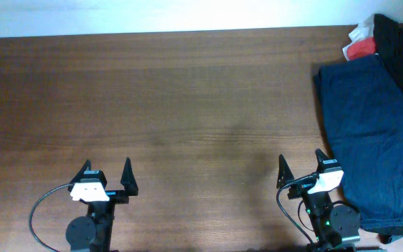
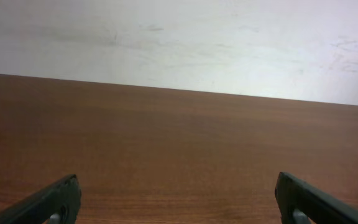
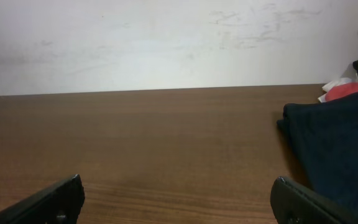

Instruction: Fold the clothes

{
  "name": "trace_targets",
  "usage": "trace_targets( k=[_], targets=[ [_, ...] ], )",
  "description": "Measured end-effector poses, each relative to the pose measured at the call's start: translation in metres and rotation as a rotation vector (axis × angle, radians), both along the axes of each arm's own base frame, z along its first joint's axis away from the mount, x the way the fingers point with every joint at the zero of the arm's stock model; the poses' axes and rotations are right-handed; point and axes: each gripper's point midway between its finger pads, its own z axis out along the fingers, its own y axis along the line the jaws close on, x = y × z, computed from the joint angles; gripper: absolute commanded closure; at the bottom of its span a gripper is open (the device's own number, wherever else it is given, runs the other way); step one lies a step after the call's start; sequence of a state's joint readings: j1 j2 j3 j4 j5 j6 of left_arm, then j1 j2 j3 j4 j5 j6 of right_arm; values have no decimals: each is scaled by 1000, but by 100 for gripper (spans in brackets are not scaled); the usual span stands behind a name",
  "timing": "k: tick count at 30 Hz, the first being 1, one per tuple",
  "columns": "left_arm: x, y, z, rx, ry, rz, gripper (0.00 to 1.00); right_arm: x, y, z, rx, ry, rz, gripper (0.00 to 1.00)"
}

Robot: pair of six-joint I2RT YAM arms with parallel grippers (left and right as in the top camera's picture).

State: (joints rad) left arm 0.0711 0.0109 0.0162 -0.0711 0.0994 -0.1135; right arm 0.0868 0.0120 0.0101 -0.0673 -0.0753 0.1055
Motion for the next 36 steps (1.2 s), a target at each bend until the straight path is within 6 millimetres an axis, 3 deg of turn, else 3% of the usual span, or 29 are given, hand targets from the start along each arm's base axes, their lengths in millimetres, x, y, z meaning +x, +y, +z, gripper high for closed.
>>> trace_targets(
  k=[4,8,36],
  targets=[
    [0,0,0,0,0,0,1,2,-17,0,-205,-26,-53,1],
    [0,0,0,0,0,0,1,2,-17,0,-286,-37,-48,1],
    [0,0,0,0,0,0,1,2,-17,0,-312,-40,-46,1]
  ],
)
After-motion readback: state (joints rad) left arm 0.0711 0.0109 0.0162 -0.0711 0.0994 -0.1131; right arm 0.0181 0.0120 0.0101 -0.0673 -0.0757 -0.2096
